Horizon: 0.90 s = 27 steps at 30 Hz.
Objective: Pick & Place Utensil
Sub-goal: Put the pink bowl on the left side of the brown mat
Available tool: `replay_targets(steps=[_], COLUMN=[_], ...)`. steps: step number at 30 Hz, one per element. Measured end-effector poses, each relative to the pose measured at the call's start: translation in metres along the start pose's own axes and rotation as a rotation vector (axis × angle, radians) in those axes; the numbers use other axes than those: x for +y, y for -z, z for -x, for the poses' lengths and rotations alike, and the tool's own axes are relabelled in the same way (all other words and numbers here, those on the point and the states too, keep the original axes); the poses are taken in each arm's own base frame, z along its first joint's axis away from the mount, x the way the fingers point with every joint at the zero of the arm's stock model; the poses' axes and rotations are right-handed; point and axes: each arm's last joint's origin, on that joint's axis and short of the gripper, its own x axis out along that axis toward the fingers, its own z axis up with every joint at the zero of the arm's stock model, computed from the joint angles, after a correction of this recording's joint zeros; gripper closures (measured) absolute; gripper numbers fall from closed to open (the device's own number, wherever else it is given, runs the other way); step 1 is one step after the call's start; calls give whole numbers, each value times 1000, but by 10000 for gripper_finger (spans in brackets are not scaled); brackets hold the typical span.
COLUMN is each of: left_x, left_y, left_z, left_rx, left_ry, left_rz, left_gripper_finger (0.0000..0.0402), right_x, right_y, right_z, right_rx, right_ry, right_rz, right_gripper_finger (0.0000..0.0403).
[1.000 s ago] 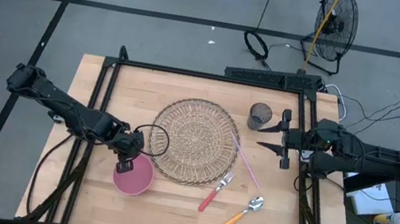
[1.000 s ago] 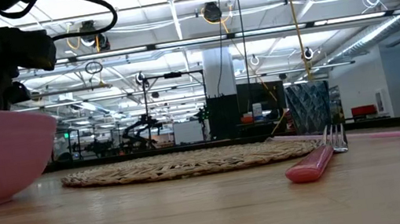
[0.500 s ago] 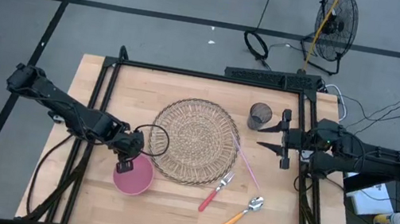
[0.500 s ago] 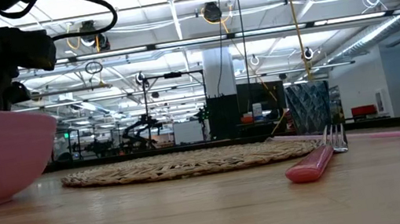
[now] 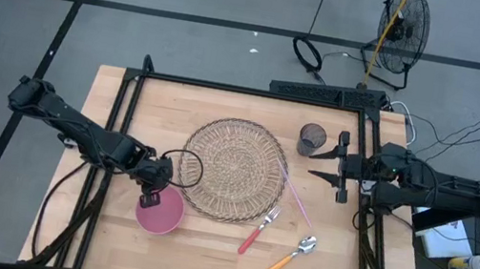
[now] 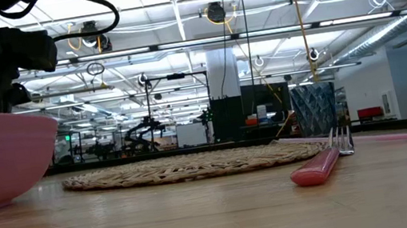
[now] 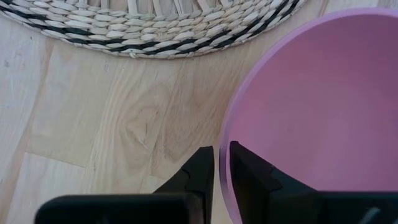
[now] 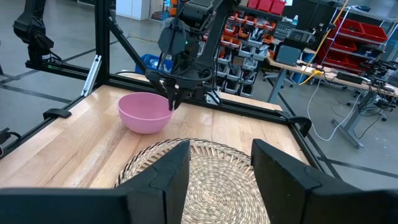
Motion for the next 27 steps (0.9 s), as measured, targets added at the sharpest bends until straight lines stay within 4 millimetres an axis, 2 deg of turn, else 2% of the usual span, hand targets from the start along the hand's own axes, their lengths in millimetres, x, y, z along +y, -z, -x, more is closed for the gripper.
replay_targets(steps=[18,27], left_x=[0,0], left_y=[0,0], left_z=[0,0], left_rx=[0,0], left_ry=[0,0], left_rz=[0,-1], left_gripper_finger=[381,367], right_x=[0,0], right_y=[0,0], right_z=[0,0], right_rx=[0,0], right_ry=[0,0], right_rz=[0,0], right_gripper_finger=[243,243])
